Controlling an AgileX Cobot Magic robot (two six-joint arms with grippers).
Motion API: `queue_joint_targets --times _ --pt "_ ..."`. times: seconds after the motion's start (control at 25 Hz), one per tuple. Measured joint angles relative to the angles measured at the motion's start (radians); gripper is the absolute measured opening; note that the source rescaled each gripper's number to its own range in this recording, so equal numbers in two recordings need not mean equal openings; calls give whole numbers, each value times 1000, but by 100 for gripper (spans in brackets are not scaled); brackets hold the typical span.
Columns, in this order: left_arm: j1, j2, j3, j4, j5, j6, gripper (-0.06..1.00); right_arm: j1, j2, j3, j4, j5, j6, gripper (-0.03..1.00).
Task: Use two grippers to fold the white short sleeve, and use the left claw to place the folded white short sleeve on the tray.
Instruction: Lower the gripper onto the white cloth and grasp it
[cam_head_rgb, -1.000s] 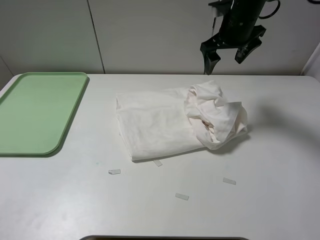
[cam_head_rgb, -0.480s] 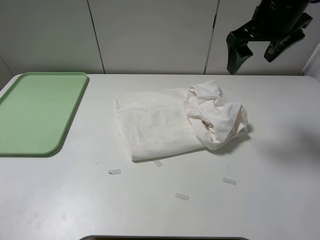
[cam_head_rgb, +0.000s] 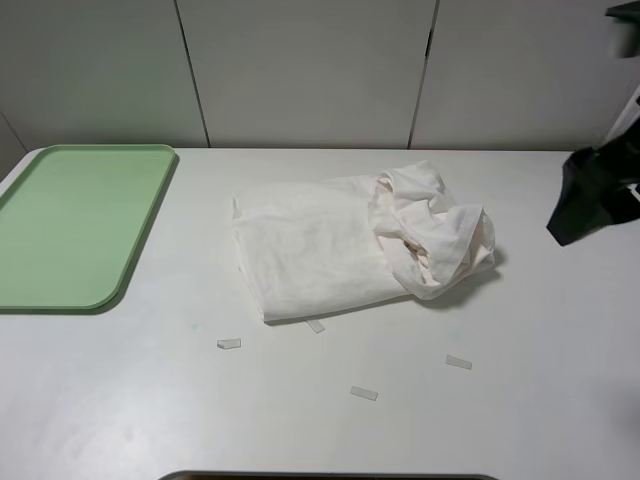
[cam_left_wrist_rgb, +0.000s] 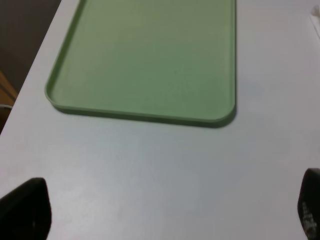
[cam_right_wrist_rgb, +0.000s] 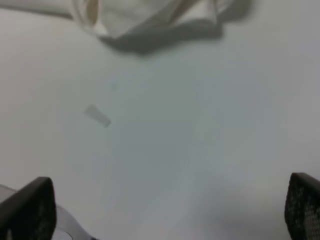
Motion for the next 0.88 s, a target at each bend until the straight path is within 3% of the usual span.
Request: queue_joint_targets --times 0.36,0.72,0.88 --pt "0 0 0 0 0 0 98 0 -464 257 0 1 9 100" --pt "0 0 0 0 0 0 98 -3 -717 345 0 2 15 100" --pt "0 0 0 0 0 0 98 -129 -983 501 3 -33 17 100"
